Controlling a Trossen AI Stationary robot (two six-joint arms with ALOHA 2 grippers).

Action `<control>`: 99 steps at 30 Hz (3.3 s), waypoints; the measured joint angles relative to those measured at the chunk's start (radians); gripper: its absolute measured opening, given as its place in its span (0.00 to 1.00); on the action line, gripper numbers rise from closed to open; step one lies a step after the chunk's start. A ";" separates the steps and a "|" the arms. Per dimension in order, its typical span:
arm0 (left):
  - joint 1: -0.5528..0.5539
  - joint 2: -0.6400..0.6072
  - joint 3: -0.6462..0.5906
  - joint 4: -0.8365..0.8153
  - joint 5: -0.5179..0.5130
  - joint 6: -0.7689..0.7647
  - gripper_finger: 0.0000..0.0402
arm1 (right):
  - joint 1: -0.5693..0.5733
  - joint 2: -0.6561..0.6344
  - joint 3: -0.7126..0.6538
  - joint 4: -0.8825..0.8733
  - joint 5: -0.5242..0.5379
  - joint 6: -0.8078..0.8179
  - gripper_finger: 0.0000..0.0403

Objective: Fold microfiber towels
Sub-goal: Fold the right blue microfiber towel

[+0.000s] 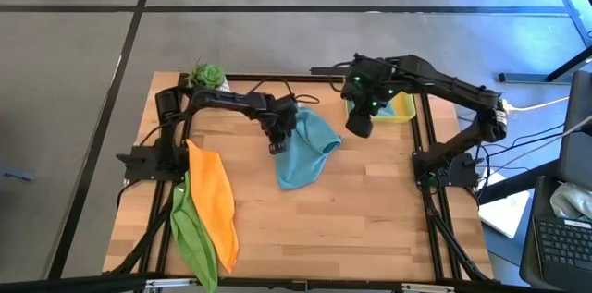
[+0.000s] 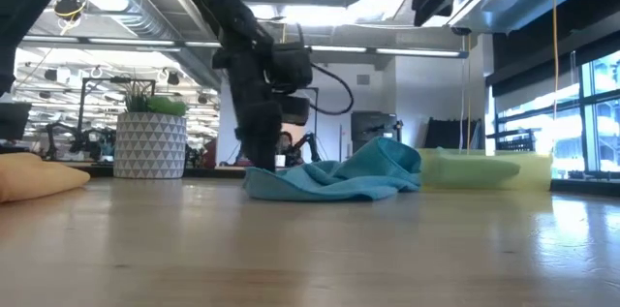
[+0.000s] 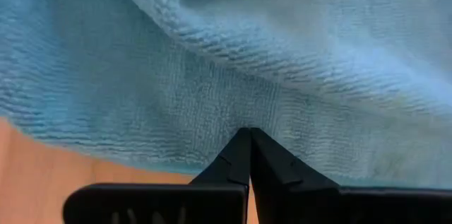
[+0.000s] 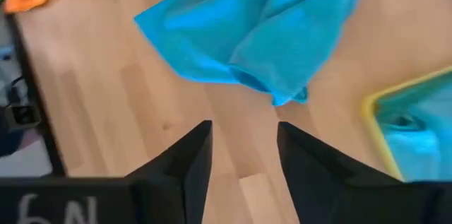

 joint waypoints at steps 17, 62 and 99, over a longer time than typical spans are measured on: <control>0.080 -0.007 -0.027 -0.550 -0.185 -0.129 0.00 | 0.004 0.058 0.000 0.103 -0.015 0.002 0.40; -0.311 -0.748 -0.022 -0.378 -0.337 -0.804 0.00 | -0.015 0.653 -0.001 0.432 0.063 -0.291 0.31; -0.323 -0.756 -0.022 -0.408 -0.436 -0.430 0.00 | -0.179 0.626 0.217 0.350 0.156 -0.171 0.45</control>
